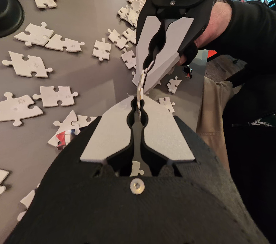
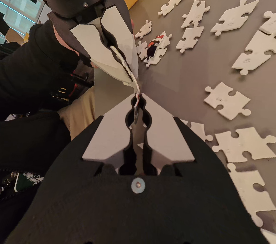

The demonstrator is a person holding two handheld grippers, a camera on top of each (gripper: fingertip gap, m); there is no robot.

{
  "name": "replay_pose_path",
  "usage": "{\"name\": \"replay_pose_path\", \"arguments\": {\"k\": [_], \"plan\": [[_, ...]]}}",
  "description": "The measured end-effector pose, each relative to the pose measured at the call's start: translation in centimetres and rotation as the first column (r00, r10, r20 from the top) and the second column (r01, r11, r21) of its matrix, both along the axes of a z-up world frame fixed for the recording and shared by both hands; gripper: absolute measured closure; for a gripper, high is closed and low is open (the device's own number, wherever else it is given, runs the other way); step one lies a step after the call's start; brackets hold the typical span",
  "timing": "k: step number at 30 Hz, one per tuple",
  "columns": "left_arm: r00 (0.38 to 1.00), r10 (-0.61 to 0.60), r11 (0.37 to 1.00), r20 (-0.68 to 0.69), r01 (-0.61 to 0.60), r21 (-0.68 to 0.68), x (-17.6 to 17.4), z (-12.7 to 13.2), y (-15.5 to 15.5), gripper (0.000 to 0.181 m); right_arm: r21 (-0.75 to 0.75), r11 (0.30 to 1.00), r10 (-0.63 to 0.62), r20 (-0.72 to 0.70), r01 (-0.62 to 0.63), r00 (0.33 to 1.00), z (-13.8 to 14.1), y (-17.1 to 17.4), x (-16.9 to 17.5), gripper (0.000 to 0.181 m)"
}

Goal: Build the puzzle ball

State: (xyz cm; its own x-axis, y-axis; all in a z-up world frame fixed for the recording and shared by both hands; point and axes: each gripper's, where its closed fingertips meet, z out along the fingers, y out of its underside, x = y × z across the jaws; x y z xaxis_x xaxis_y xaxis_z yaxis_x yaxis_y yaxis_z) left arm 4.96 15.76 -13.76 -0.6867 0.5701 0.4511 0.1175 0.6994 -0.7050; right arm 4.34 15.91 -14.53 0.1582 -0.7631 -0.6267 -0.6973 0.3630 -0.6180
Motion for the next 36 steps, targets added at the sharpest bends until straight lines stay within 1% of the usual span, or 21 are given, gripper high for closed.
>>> {"name": "replay_pose_path", "arguments": {"k": [5, 8, 12, 17, 25, 31, 34, 36], "plan": [[1.000, -0.021, 1.000, 0.015, 0.021, -0.002, -0.1, 0.0, 0.3, 0.179, -0.011, 1.000, 0.018, -0.005, -0.018, 1.000, 0.0, 0.3, -0.1, 0.181], [1.000, -0.016, 1.000, 0.014, 0.017, -0.019, 0.0, 0.2, 0.1, 0.179, 0.043, 0.999, -0.004, 0.006, 0.004, 1.000, 0.2, 0.3, 0.0, 0.181], [0.999, -0.033, 0.999, 0.013, 0.033, -0.025, 0.0, 0.3, 0.4, 0.179, 0.087, 0.996, -0.001, 0.012, 0.000, 1.000, 0.3, 0.5, 0.0, 0.181], [0.999, -0.037, 0.999, -0.005, 0.037, -0.040, 0.1, 0.7, 0.4, 0.179, 0.090, 0.996, 0.008, 0.041, -0.012, 0.999, 0.8, 0.6, 0.0, 0.181], [0.999, -0.047, 0.999, -0.013, 0.047, -0.019, -0.1, 0.4, 0.6, 0.179, 0.087, 0.996, 0.015, 0.018, -0.016, 1.000, 0.5, 0.7, -0.2, 0.181], [0.998, -0.061, 0.998, -0.015, 0.061, -0.010, -0.3, 0.3, 0.8, 0.169, 0.072, 0.997, 0.014, 0.035, -0.016, 0.999, 0.8, 0.8, 0.0, 0.181], [0.997, -0.072, 0.997, -0.008, 0.072, -0.010, -0.6, 0.1, 0.9, 0.169, 0.059, 0.998, 0.010, 0.048, -0.012, 0.999, 1.0, 0.7, 0.1, 0.181], [0.997, -0.072, 0.997, -0.001, 0.072, -0.013, -0.6, 0.1, 0.8, 0.173, 0.051, 0.999, 0.010, 0.049, -0.012, 0.999, 1.0, 0.7, 0.1, 0.181]]}}
